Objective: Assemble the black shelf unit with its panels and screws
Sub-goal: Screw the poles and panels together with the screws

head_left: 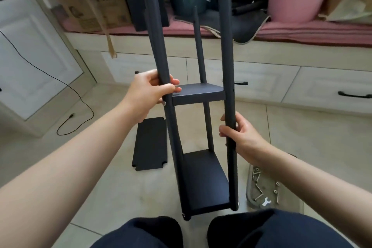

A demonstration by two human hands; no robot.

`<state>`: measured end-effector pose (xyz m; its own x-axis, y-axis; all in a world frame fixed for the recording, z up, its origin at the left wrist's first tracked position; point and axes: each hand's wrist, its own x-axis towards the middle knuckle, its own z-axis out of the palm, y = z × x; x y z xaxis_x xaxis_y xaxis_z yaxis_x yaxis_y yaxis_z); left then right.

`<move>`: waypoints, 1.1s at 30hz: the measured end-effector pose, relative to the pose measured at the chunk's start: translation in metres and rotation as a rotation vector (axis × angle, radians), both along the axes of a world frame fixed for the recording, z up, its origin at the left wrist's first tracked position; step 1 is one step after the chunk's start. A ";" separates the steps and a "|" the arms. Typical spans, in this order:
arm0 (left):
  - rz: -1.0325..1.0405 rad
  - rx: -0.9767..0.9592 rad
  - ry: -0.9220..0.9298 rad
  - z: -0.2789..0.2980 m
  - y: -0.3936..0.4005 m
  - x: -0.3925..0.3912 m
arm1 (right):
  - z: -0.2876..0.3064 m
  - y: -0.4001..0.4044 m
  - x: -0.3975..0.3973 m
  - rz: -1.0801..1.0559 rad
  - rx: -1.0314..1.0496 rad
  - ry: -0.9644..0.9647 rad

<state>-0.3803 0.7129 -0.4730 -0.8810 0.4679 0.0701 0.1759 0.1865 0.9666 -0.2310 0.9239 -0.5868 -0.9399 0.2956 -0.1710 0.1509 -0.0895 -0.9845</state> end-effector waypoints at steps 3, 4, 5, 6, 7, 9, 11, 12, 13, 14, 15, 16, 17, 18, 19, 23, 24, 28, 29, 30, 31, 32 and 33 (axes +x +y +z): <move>-0.091 0.010 0.029 -0.003 0.003 0.010 | 0.001 0.003 0.008 -0.007 0.052 -0.016; -0.098 0.014 0.039 -0.006 0.004 0.013 | 0.001 0.003 0.011 -0.018 0.050 -0.014; -0.099 0.019 0.046 -0.009 0.005 0.017 | -0.001 0.003 0.014 -0.031 0.069 -0.018; -0.097 0.027 0.051 -0.013 0.004 0.020 | -0.003 0.002 0.017 -0.032 0.092 -0.031; -0.092 0.031 0.057 -0.016 0.003 0.021 | -0.005 0.001 0.020 -0.014 0.112 -0.052; -0.084 0.028 0.068 -0.021 -0.002 0.022 | -0.007 -0.002 0.023 0.044 0.161 -0.107; -0.091 0.008 0.056 -0.021 -0.008 0.021 | -0.009 -0.006 0.023 0.088 0.187 -0.154; -0.102 -0.018 0.044 -0.020 -0.012 0.020 | -0.010 -0.008 0.021 0.102 0.186 -0.174; -0.114 -0.056 0.034 -0.020 -0.017 0.020 | -0.011 -0.011 0.021 0.117 0.183 -0.196; -0.122 -0.097 0.030 -0.021 -0.022 0.020 | -0.013 -0.014 0.021 0.134 0.186 -0.220; -0.127 -0.139 0.031 -0.022 -0.028 0.022 | -0.015 -0.016 0.022 0.154 0.194 -0.243; -0.124 -0.173 0.037 -0.024 -0.034 0.024 | -0.019 -0.018 0.022 0.176 0.204 -0.263; -0.111 -0.200 0.044 -0.027 -0.039 0.026 | -0.022 -0.019 0.023 0.196 0.219 -0.281; -0.093 -0.220 0.049 -0.030 -0.043 0.029 | -0.024 -0.021 0.023 0.212 0.237 -0.296; -0.069 -0.240 0.046 -0.033 -0.046 0.032 | -0.026 -0.023 0.022 0.221 0.257 -0.309; -0.006 -0.434 0.076 -0.042 -0.051 0.037 | -0.030 -0.029 0.012 0.204 0.273 -0.324; -0.011 -0.475 0.076 -0.044 -0.053 0.038 | -0.031 -0.029 0.010 0.201 0.278 -0.322; -0.022 -0.531 0.037 -0.044 -0.062 0.041 | -0.031 -0.030 0.008 0.224 0.298 -0.342; -0.026 -0.525 0.029 -0.043 -0.063 0.041 | -0.030 -0.030 0.009 0.226 0.300 -0.348; -0.030 -0.522 0.015 -0.041 -0.063 0.042 | -0.028 -0.029 0.009 0.230 0.307 -0.354; -0.034 -0.526 -0.008 -0.038 -0.064 0.043 | -0.025 -0.028 0.010 0.242 0.322 -0.358; -0.038 -0.538 -0.045 -0.035 -0.064 0.043 | -0.020 -0.026 0.011 0.263 0.347 -0.357; -0.044 -0.568 -0.090 -0.032 -0.064 0.043 | -0.013 -0.023 0.012 0.287 0.396 -0.351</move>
<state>-0.3375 0.6486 -0.5048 -0.8508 0.4465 -0.2772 0.1169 0.6750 0.7285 -0.2194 0.9008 -0.5996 -0.8989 0.1430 -0.4141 0.4368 0.3658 -0.8219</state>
